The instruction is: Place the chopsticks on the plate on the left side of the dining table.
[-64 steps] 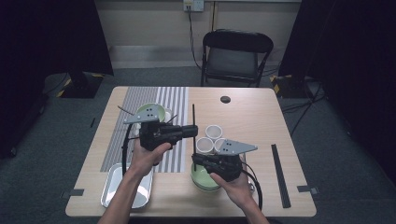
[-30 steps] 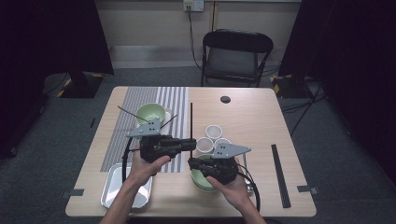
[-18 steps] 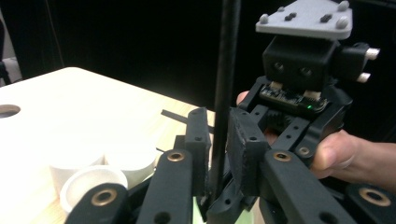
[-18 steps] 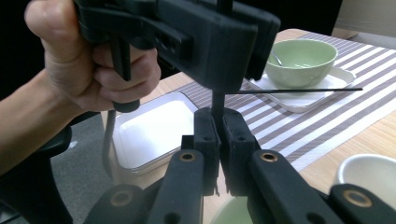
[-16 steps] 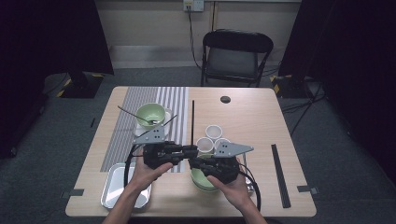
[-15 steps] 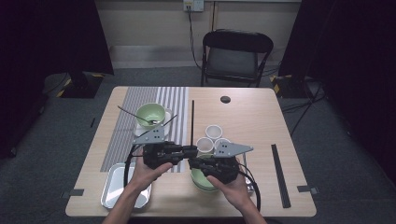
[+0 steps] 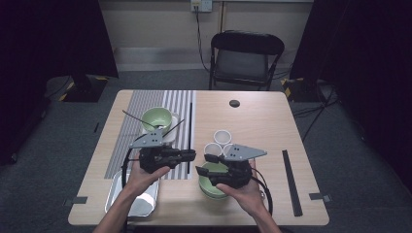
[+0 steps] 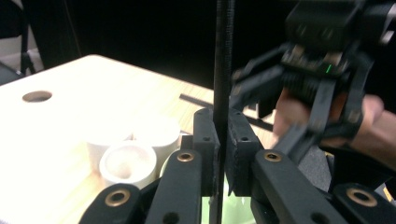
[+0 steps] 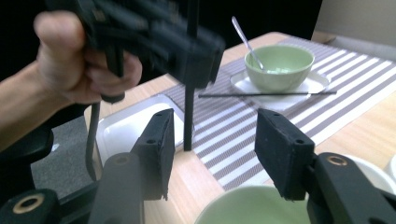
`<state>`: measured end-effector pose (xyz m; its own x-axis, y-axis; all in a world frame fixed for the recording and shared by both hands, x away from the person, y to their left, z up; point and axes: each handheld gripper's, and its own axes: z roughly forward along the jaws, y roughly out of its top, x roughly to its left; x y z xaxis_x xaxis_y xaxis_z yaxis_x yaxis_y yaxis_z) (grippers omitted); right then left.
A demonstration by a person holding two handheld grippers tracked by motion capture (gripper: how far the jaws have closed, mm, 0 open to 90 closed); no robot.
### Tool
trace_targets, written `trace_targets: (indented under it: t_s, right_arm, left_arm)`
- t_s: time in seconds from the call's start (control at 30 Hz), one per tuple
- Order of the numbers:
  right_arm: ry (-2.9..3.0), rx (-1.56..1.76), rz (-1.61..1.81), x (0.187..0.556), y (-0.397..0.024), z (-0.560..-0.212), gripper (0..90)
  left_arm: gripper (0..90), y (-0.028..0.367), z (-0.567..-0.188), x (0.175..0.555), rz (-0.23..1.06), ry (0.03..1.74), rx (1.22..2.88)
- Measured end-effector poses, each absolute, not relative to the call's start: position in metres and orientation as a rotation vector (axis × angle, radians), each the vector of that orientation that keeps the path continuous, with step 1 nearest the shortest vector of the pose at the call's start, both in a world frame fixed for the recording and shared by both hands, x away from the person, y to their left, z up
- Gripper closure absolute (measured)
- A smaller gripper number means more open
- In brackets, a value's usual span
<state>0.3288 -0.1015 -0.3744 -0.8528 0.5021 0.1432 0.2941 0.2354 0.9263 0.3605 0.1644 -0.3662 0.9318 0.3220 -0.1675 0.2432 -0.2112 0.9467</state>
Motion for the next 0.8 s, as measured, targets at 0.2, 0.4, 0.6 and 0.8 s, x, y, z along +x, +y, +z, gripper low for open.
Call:
trace_targets:
  t_s: [0.2, 0.4, 0.6, 0.8]
  right_arm:
    - [2.271, 0.743, 1.694, 0.327, -0.104, -0.361, 45.6]
    - [2.248, 0.726, 1.704, 0.325, -0.105, -0.353, 45.2]
    - [2.24, 0.685, 1.72, 0.322, -0.101, -0.344, 45.2]
    - [2.225, 0.706, 1.708, 0.323, -0.101, -0.344, 46.5]
  left_arm:
    - [84.6, 0.163, -0.381, 0.359, 0.044, 0.438, 1.809]
    - [84.6, 0.152, -0.394, 0.35, 0.034, 0.418, 1.862]
    - [84.6, 0.145, -0.397, 0.349, 0.017, 0.407, 1.869]
    - [84.7, 0.142, -0.399, 0.347, 0.005, 0.399, 1.886]
